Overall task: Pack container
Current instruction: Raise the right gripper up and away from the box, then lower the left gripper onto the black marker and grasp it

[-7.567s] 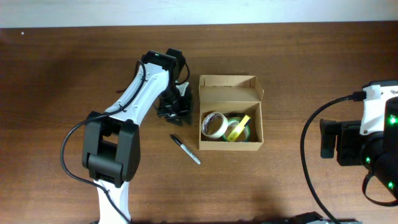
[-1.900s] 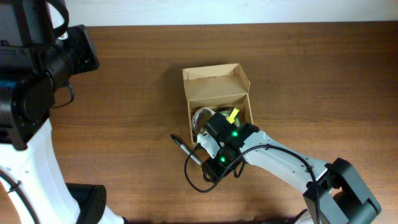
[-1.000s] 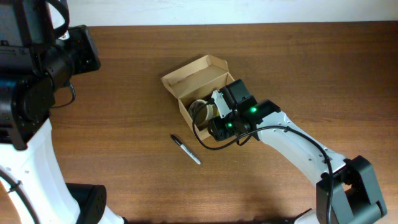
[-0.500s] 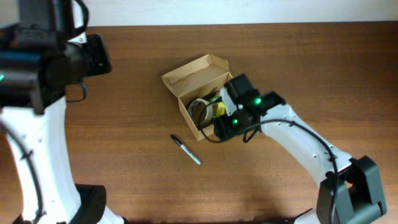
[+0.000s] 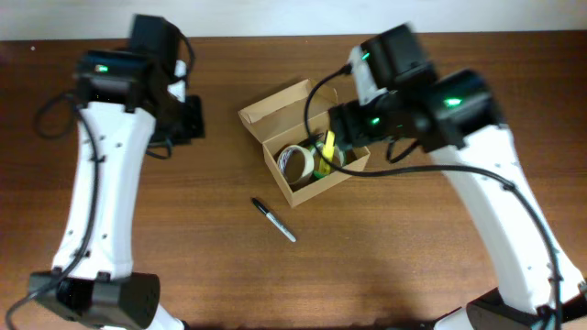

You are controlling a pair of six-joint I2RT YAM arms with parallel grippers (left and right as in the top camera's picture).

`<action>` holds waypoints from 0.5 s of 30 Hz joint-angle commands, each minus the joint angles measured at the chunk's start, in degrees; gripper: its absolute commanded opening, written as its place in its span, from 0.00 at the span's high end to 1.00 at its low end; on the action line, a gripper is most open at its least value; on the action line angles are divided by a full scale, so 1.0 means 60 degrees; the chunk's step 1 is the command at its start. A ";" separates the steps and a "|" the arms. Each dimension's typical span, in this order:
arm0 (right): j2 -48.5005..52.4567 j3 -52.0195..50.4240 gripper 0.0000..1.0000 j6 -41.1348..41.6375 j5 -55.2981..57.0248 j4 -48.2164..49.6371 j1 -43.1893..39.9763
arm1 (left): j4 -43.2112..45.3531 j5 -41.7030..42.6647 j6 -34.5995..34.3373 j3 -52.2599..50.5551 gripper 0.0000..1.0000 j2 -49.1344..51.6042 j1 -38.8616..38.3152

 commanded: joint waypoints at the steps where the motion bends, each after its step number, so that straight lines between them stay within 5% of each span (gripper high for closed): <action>1: -0.0036 0.1453 0.09 -0.0058 0.0339 -0.0670 -0.0419 | 0.0601 0.0426 0.0160 -0.1319 0.98 -0.0109 -0.0430; 15: -0.0062 0.2353 0.08 -0.0062 0.0186 -0.2863 -0.0998 | 0.4699 0.0641 0.0149 -0.5763 0.98 -0.0087 -0.1490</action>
